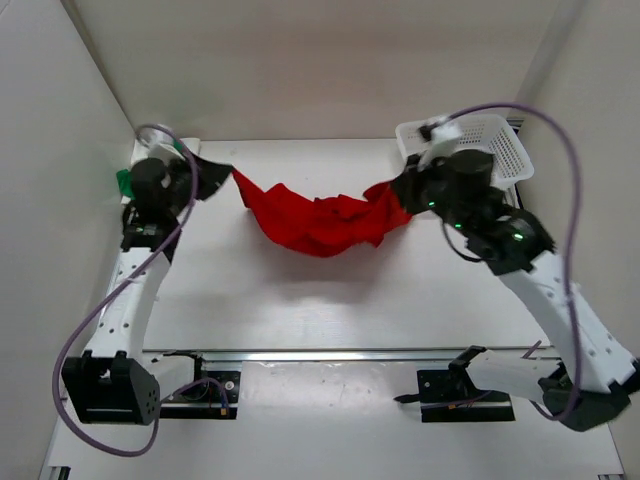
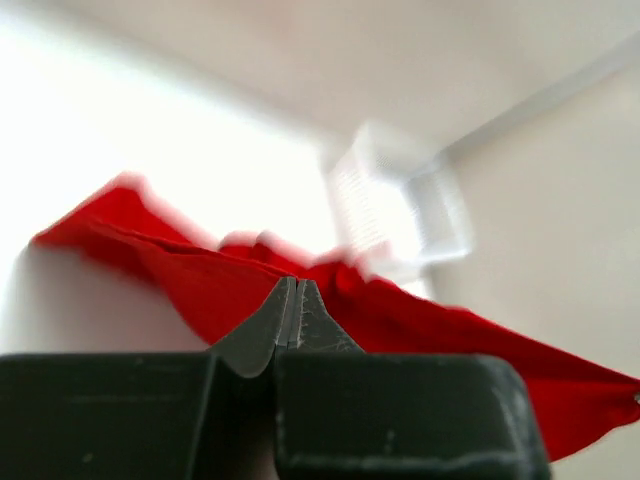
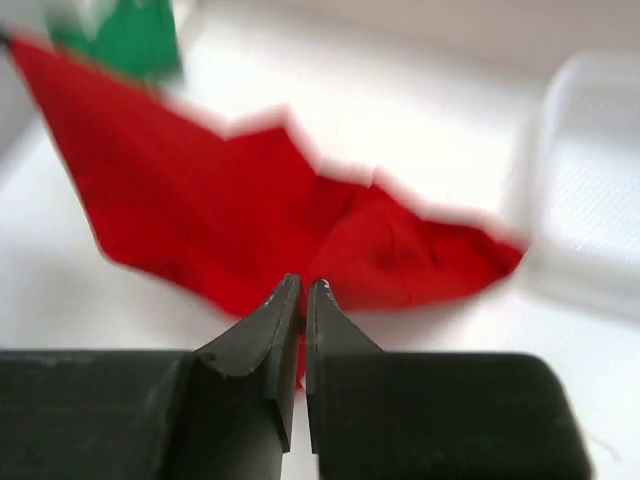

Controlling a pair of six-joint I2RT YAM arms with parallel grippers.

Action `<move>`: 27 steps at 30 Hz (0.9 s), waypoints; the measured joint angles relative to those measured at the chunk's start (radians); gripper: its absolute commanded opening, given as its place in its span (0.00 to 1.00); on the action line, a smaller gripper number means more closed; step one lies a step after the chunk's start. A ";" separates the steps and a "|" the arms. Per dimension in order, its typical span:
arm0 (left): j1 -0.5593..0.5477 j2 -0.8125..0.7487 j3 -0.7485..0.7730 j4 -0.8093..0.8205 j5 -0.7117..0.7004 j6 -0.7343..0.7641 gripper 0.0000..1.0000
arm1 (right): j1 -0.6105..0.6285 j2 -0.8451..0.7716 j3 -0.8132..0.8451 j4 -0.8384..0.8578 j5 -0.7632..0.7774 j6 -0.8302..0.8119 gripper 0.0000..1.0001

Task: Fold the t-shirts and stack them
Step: Flatten out the tshirt

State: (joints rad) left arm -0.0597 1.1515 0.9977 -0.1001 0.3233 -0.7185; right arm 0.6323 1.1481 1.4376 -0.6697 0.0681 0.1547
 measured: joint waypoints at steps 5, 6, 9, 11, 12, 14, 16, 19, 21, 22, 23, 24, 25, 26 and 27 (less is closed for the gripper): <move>0.222 -0.046 0.233 0.005 0.112 -0.108 0.00 | 0.054 -0.066 0.287 0.041 0.178 -0.014 0.00; 0.257 -0.049 0.266 0.010 0.123 -0.132 0.00 | 0.087 -0.058 0.334 0.054 0.205 -0.025 0.00; 0.340 -0.042 0.395 0.007 0.174 -0.198 0.00 | 0.183 0.010 0.561 0.049 0.264 -0.074 0.00; 0.382 -0.040 0.463 -0.001 0.206 -0.222 0.00 | 0.184 0.055 0.689 0.052 0.289 -0.104 0.00; 0.397 -0.041 0.492 -0.007 0.214 -0.227 0.00 | 0.185 0.073 0.735 0.060 0.313 -0.122 0.00; 0.410 -0.040 0.534 -0.022 0.215 -0.228 0.00 | 0.185 0.106 0.795 0.071 0.327 -0.156 0.00; 0.401 -0.039 0.545 -0.032 0.213 -0.221 0.00 | 0.161 0.148 0.838 0.088 0.326 -0.183 0.00; 0.369 -0.035 0.499 -0.047 0.195 -0.198 0.00 | 0.016 0.214 0.820 0.108 0.221 -0.175 0.00; 0.343 -0.024 0.445 -0.062 0.154 -0.172 0.00 | -0.113 0.291 0.808 0.102 0.111 -0.148 0.00; 0.327 -0.013 0.414 -0.073 0.126 -0.155 0.00 | -0.165 0.336 0.808 0.102 0.054 -0.134 0.00; 0.314 0.001 0.385 -0.084 0.097 -0.138 0.00 | -0.211 0.378 0.808 0.104 0.003 -0.123 0.00; 0.293 0.019 0.350 -0.089 0.055 -0.118 0.00 | -0.256 0.438 0.808 0.105 -0.053 -0.109 0.00; 0.277 0.036 0.319 -0.090 0.027 -0.106 0.00 | -0.287 0.507 0.808 0.105 -0.105 -0.100 0.00; 0.259 0.054 0.288 -0.092 0.002 -0.094 0.00 | -0.314 0.576 0.808 0.103 -0.146 -0.090 0.00; 0.245 0.078 0.264 -0.095 -0.019 -0.086 0.00 | -0.338 0.648 0.810 0.093 -0.188 -0.080 0.01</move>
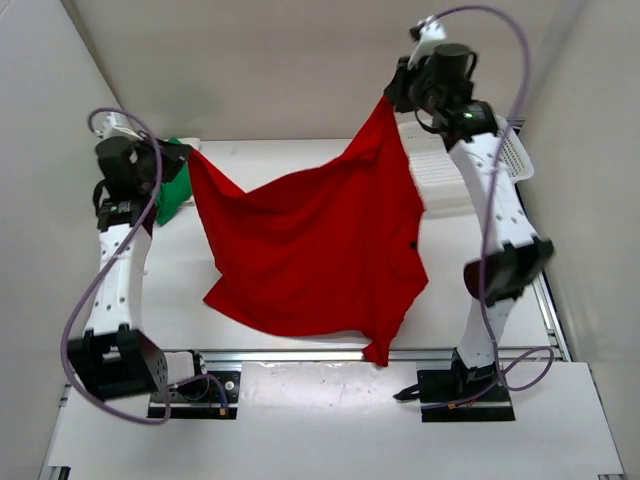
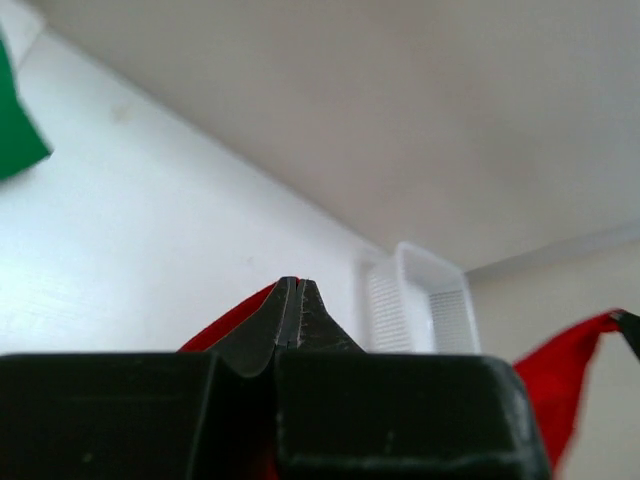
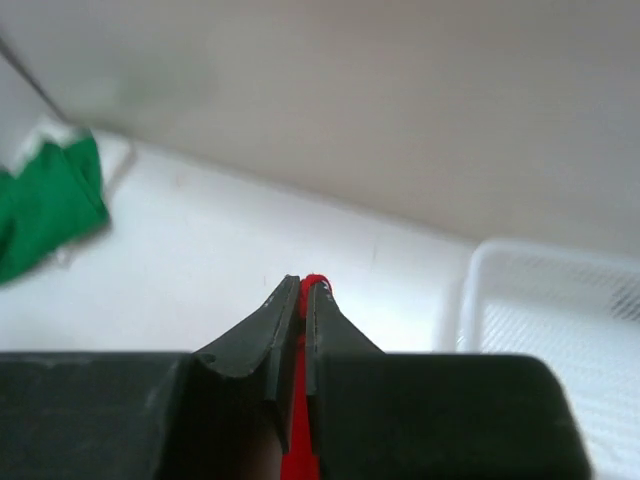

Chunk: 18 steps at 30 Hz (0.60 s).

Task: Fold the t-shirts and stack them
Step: Flatten out the tshirt

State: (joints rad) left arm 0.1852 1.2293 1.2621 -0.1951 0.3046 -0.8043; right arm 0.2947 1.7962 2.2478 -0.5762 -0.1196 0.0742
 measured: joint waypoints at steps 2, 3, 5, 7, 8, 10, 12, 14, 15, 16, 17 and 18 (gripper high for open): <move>-0.025 0.063 -0.016 -0.003 -0.031 0.012 0.00 | -0.034 0.132 0.019 -0.022 -0.063 0.013 0.00; -0.035 0.103 -0.015 0.003 -0.039 0.015 0.00 | -0.050 0.195 0.032 -0.034 -0.086 0.023 0.00; -0.046 0.191 0.014 0.000 -0.042 0.014 0.00 | -0.073 0.291 0.057 -0.053 -0.124 0.042 0.00; -0.050 0.286 0.075 -0.005 -0.040 0.007 0.00 | -0.090 0.347 0.091 -0.061 -0.154 0.077 0.00; -0.049 0.330 0.119 -0.019 -0.039 0.002 0.00 | -0.101 0.357 0.109 -0.058 -0.173 0.101 0.00; -0.043 0.394 0.212 -0.034 -0.035 -0.006 0.00 | -0.117 0.354 0.145 -0.026 -0.203 0.143 0.00; -0.029 0.428 0.311 -0.049 -0.033 -0.016 0.00 | -0.133 0.323 0.181 0.058 -0.220 0.191 0.00; -0.008 0.435 0.408 -0.053 -0.031 -0.025 0.00 | -0.151 0.264 0.193 0.124 -0.233 0.223 0.00; 0.003 0.435 0.457 -0.066 -0.031 -0.031 0.00 | -0.163 0.224 0.196 0.154 -0.242 0.241 0.00; 0.016 0.435 0.517 -0.066 -0.031 -0.034 0.00 | -0.177 0.182 0.199 0.180 -0.253 0.254 0.00; 0.026 0.434 0.561 -0.062 -0.031 -0.035 0.00 | -0.191 0.138 0.200 0.203 -0.265 0.266 0.00; 0.037 0.429 0.600 -0.054 -0.031 -0.038 0.00 | -0.202 0.094 0.200 0.219 -0.275 0.270 0.00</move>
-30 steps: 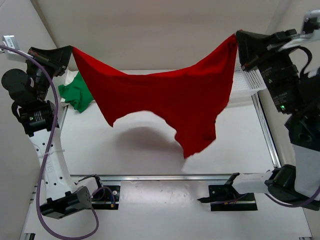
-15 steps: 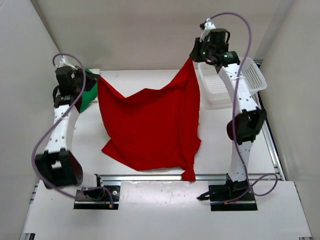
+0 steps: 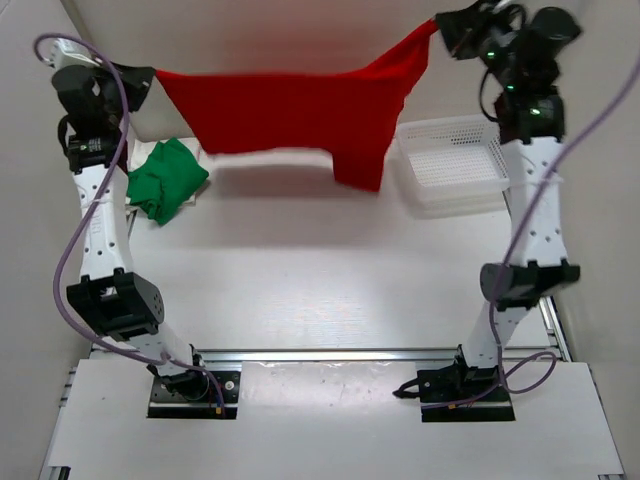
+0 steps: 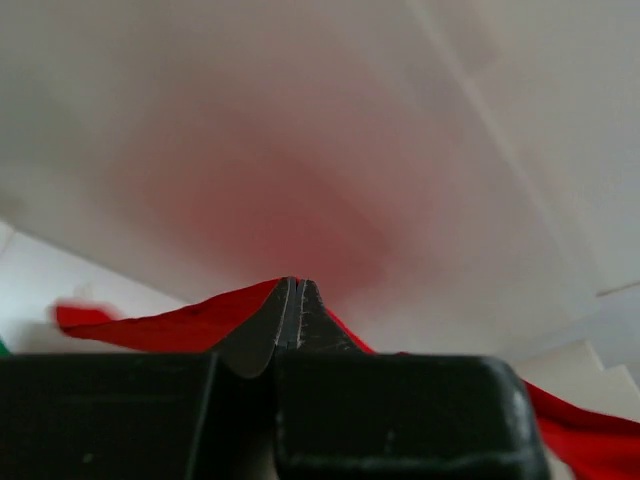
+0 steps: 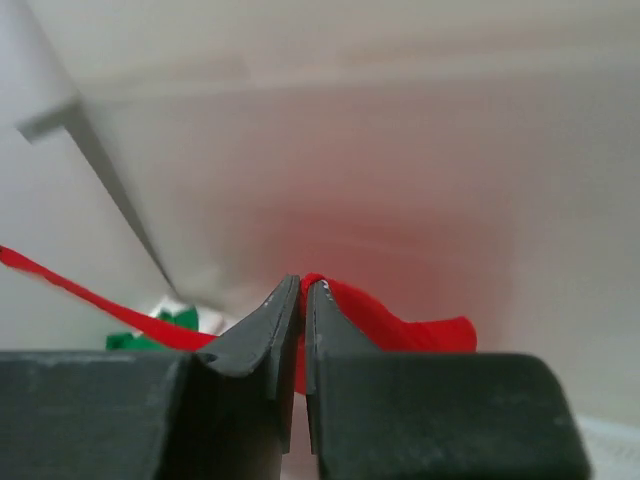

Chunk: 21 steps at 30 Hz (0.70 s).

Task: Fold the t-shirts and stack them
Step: Flatten out the tshirt

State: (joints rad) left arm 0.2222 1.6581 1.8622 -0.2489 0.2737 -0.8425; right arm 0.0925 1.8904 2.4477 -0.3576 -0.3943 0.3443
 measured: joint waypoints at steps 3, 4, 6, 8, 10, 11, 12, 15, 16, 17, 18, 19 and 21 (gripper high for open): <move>0.019 -0.033 0.029 0.022 -0.001 -0.005 0.00 | -0.025 -0.132 -0.038 0.041 -0.013 -0.004 0.00; 0.021 -0.045 0.023 0.023 -0.002 -0.004 0.00 | -0.026 -0.166 -0.053 0.043 -0.014 -0.011 0.00; 0.016 -0.077 -0.032 0.047 -0.002 -0.002 0.00 | -0.020 -0.221 -0.095 0.045 -0.019 -0.033 0.00; 0.013 -0.133 -0.158 0.073 -0.005 0.003 0.00 | -0.003 -0.276 -0.191 0.040 -0.014 -0.063 0.00; 0.011 -0.190 -0.303 0.093 -0.006 0.008 0.00 | 0.024 -0.358 -0.391 0.066 0.014 -0.094 0.00; 0.011 -0.217 -0.379 0.100 -0.009 0.014 0.00 | 0.034 -0.398 -0.516 0.071 0.025 -0.105 0.00; 0.012 -0.243 -0.457 0.107 -0.013 0.023 0.00 | 0.043 -0.441 -0.655 0.089 0.035 -0.109 0.00; 0.008 -0.327 -0.684 0.117 -0.046 0.046 0.00 | 0.052 -0.543 -1.046 0.101 0.051 -0.104 0.01; 0.003 -0.359 -0.760 0.129 -0.061 0.054 0.00 | 0.049 -0.580 -1.196 0.106 0.058 -0.095 0.00; 0.001 -0.399 -0.844 0.137 -0.074 0.062 0.00 | 0.045 -0.613 -1.310 0.098 0.061 -0.084 0.00; -0.002 -0.441 -0.925 0.139 -0.084 0.071 0.00 | 0.042 -0.647 -1.415 0.098 0.064 -0.077 0.00; -0.003 -0.476 -0.992 0.133 -0.087 0.077 0.00 | 0.041 -0.691 -1.521 0.086 0.070 -0.068 0.00; -0.001 -0.534 -1.109 0.145 -0.086 0.087 0.00 | 0.044 -0.789 -1.685 0.050 0.076 -0.051 0.00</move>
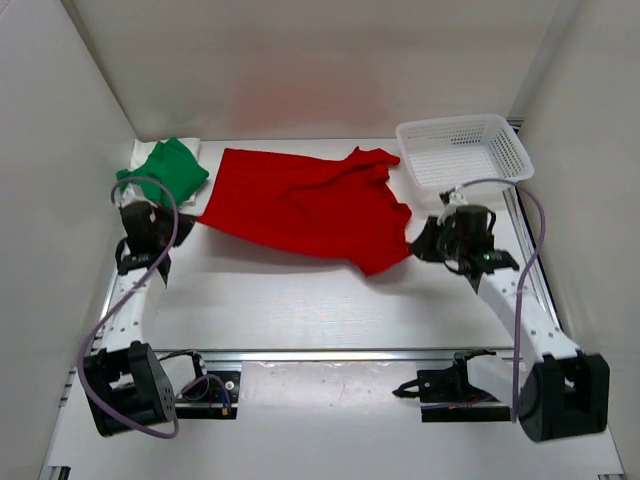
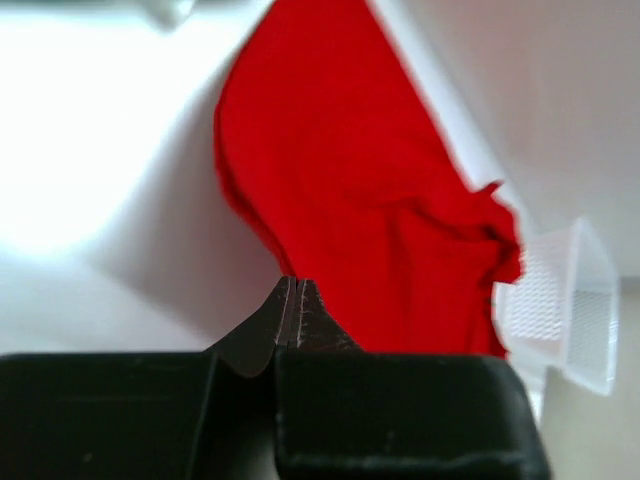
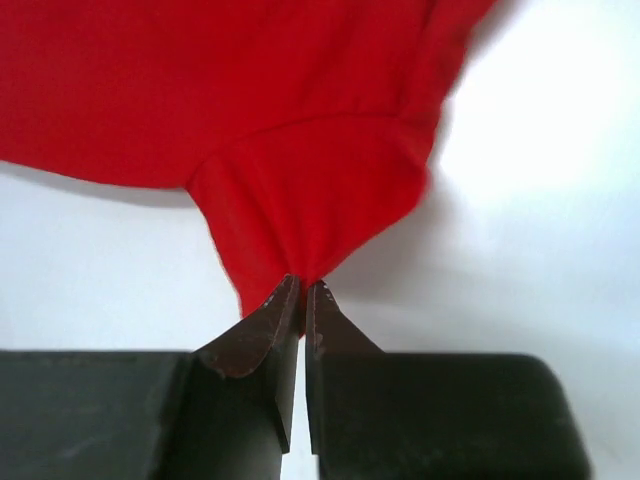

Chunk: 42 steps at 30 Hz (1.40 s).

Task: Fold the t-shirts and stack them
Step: Flatten out the tshirt

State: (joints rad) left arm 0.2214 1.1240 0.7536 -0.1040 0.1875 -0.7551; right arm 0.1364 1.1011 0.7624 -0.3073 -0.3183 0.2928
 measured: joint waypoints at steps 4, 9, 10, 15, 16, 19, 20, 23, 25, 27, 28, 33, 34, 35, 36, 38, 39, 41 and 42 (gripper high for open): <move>0.027 -0.089 -0.167 -0.020 0.007 0.038 0.00 | 0.027 -0.211 -0.145 -0.085 0.001 0.029 0.00; 0.061 -0.239 -0.248 -0.121 0.034 0.118 0.00 | 0.063 -0.507 -0.173 -0.221 -0.012 0.110 0.00; 0.062 -0.274 -0.256 -0.137 0.039 0.135 0.00 | 0.080 -0.560 -0.173 -0.251 -0.012 0.133 0.00; 0.062 -0.391 -0.287 -0.246 0.070 0.214 0.00 | 0.215 -0.748 -0.172 -0.408 0.022 0.270 0.00; 0.062 -0.401 -0.288 -0.265 0.075 0.220 0.00 | 0.248 -0.769 -0.172 -0.442 0.039 0.295 0.00; 0.049 -0.397 -0.283 -0.282 0.089 0.217 0.00 | 0.368 -0.790 -0.172 -0.497 0.122 0.356 0.00; 0.042 -0.387 -0.274 -0.286 0.101 0.209 0.00 | 0.407 -0.776 -0.169 -0.504 0.154 0.362 0.00; 0.005 -0.310 -0.145 -0.327 0.144 0.164 0.00 | 0.542 -0.634 -0.064 -0.547 0.286 0.337 0.00; -0.043 -0.241 0.025 -0.334 0.160 0.129 0.00 | 0.594 -0.483 0.129 -0.565 0.356 0.283 0.00; -0.095 -0.184 0.233 -0.321 0.167 0.098 0.00 | 0.592 -0.339 0.386 -0.532 0.397 0.211 0.00; -0.114 -0.163 0.345 -0.317 0.172 0.087 0.00 | 0.576 -0.266 0.513 -0.512 0.411 0.174 0.00; -0.014 -0.140 0.707 -0.241 0.227 0.035 0.00 | 0.422 -0.029 1.030 -0.440 0.433 0.012 0.00; 0.008 -0.141 0.744 -0.238 0.235 0.027 0.00 | 0.381 0.005 1.091 -0.436 0.421 -0.011 0.00; 0.017 -0.138 0.771 -0.234 0.241 0.021 0.00 | 0.325 0.046 1.154 -0.435 0.389 -0.032 0.00; 0.018 -0.132 0.786 -0.229 0.247 0.016 0.00 | 0.274 0.076 1.210 -0.438 0.346 -0.041 0.00; 0.023 -0.113 0.792 -0.226 0.252 0.009 0.00 | 0.126 0.167 1.354 -0.438 0.221 -0.051 0.00; 0.028 -0.094 0.792 -0.230 0.250 0.006 0.00 | 0.079 0.217 1.410 -0.415 0.170 -0.051 0.00; 0.030 -0.036 0.792 -0.234 0.234 0.008 0.00 | 0.007 0.312 1.480 -0.380 0.076 -0.050 0.00; 0.027 -0.003 0.791 -0.236 0.212 0.015 0.00 | -0.008 0.359 1.508 -0.365 0.027 -0.049 0.00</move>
State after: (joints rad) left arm 0.2489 1.1213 1.5448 -0.3401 0.3992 -0.7403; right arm 0.1287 1.4601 2.2700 -0.6724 -0.2913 0.2436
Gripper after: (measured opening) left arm 0.027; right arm 0.033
